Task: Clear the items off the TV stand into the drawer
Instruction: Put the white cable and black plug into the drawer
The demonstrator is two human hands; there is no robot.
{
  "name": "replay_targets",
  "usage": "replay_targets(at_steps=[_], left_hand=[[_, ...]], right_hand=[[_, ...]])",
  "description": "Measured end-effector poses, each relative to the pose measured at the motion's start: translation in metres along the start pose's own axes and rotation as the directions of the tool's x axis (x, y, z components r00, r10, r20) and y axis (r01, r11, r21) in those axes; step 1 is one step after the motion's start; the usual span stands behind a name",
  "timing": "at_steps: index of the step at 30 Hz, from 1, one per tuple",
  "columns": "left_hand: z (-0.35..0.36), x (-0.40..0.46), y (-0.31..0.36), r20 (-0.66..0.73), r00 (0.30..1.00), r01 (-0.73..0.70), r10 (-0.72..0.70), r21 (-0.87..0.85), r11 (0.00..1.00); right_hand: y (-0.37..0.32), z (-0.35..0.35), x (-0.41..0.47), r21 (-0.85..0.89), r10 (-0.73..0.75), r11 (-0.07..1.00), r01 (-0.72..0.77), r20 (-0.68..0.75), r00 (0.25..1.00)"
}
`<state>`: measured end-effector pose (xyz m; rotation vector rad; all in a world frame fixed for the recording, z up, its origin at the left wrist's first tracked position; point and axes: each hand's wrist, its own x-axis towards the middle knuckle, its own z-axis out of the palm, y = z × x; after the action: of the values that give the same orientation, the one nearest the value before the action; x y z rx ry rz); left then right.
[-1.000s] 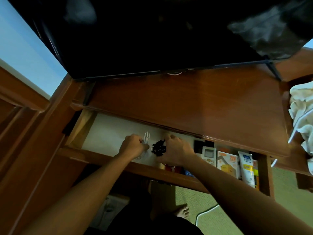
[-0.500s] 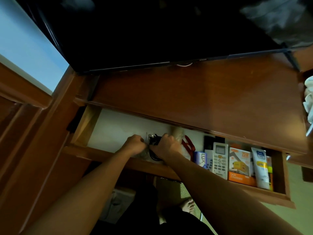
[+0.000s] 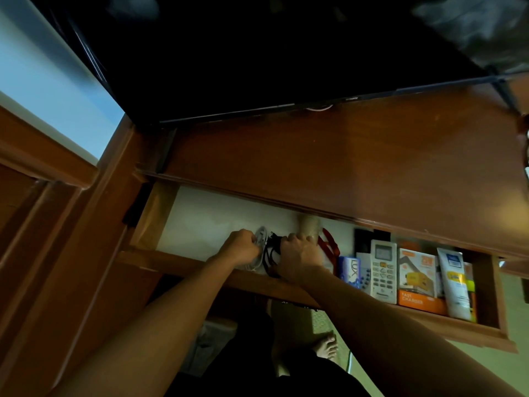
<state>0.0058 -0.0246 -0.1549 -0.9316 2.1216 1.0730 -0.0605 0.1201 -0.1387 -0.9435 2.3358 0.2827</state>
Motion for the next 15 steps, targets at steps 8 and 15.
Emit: replay_targets(at_steps=[8, 15], left_hand=[[-0.001, -0.010, 0.007, 0.000, 1.000, -0.027, 0.027, 0.107, 0.994], [0.009, -0.048, 0.044, -0.212, 0.972, -0.035, 0.101, 0.294, 0.955]], right_hand=[[0.011, -0.005, -0.011, 0.144, -0.035, 0.989, 0.040, -0.036, 0.999], [0.039, -0.008, -0.043, 0.158, -0.064, 0.983, 0.092, -0.178, 0.982]])
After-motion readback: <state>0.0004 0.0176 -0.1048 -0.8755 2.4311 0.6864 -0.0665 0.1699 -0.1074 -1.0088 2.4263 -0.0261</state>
